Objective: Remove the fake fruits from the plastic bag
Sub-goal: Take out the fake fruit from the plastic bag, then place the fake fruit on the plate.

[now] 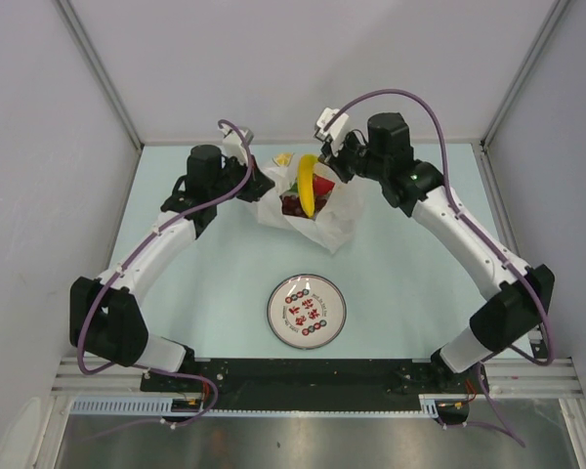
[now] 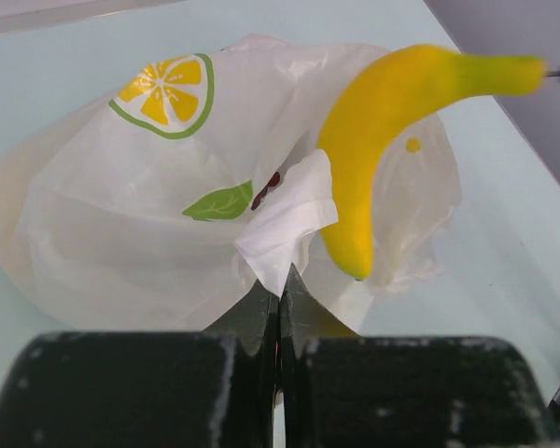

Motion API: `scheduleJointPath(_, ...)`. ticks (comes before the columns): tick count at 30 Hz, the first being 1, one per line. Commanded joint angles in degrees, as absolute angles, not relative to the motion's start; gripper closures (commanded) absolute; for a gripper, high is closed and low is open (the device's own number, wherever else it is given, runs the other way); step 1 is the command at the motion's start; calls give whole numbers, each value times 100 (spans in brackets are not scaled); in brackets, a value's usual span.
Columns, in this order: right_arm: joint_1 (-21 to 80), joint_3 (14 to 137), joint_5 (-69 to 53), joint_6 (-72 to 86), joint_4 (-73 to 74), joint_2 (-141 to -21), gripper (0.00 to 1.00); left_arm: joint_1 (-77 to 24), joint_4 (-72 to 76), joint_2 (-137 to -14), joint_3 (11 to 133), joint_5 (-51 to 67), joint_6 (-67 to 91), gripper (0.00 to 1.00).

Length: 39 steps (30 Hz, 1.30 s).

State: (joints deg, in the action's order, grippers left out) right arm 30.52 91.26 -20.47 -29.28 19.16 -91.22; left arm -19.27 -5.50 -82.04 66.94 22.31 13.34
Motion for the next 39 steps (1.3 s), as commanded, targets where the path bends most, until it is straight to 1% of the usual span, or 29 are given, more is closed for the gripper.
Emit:
scheduleJointPath(1, 3427, 9299, -1837, -2681, 1924, -8570, 100, -1960, -597, -8103, 6908, 2232, 1371, 100)
scheduleJointPath(4, 3524, 9220, -2055, -2453, 2109, -8245, 100, -1969, -624, -8103, 6900, 2207, 1048, 100)
scheduleJointPath(6, 3524, 8923, -2407, -2242, 2066, -7851, 100, -1969, -851, -8200, 7013, 2171, 801, 100)
scheduleJointPath(7, 3507, 8860, -2504, -1824, 2031, -7709, 100, -1960, -1122, -8218, 7057, 2162, 400, 100)
scheduleJointPath(9, 3472, 8824, -2846, -1277, 2214, -7507, 100, -1960, -1422, -8139, 7198, 1899, 72, 100)
scheduleJointPath(10, 3454, 8676, -3004, -657, 2284, -7288, 100, -1960, -1789, -8130, 7259, 1942, -530, 100)
scheduleJointPath(11, 3515, 8527, -3328, -398, 2372, -7182, 100, -1960, -1958, -8130, 7338, 1916, -780, 100)
scheduleJointPath(13, 3682, 8063, -3611, -54, 2408, -6892, 100, -1890, -2118, -8104, 7321, 1793, -1018, 100)
scheduleJointPath(14, 3944, 7903, -3612, -27, 2400, -6795, 100, -1846, -2083, -8077, 7208, 1871, -1002, 99)
scheduleJointPath(16, 4086, 7604, -3594, 87, 2286, -6637, 100, -1715, -1760, -7911, 7050, 1933, -731, 100)
scheduleJointPath(19, 4175, 7156, -3795, 359, 2111, -6688, 100, -1679, -1504, -7700, 6812, 2196, -484, 100)
scheduleJointPath(21, 4140, 6857, -3876, 824, 1873, -6645, 100, -1670, -1442, -7560, 6680, 2390, -335, 100)
scheduleJointPath(24, 4192, 6356, -4253, 1570, 1495, -6636, 100, -1679, -1433, -7375, 6539, 2408, -185, 100)
scheduleJointPath(30, 4447, 5355, -4456, 2241, 511, -6881, 100, -1670, -1416, -7251, 6276, 2443, -211, 100)
scheduleJointPath(33, 4561, 5090, -4526, 2504, 98, -7223, 100, -1670, -1327, -7207, 6082, 2434, -211, 100)
scheduleJointPath(34, 4614, 5028, -4544, 2661, -251, -7320, 100, -1670, -1327, -7207, 6039, 2495, -202, 100)
scheduleJointPath(39, 4772, 4975, -4640, 3005, -939, -7936, 100, -1679, -1345, -7128, 5880, 2531, -193, 99)
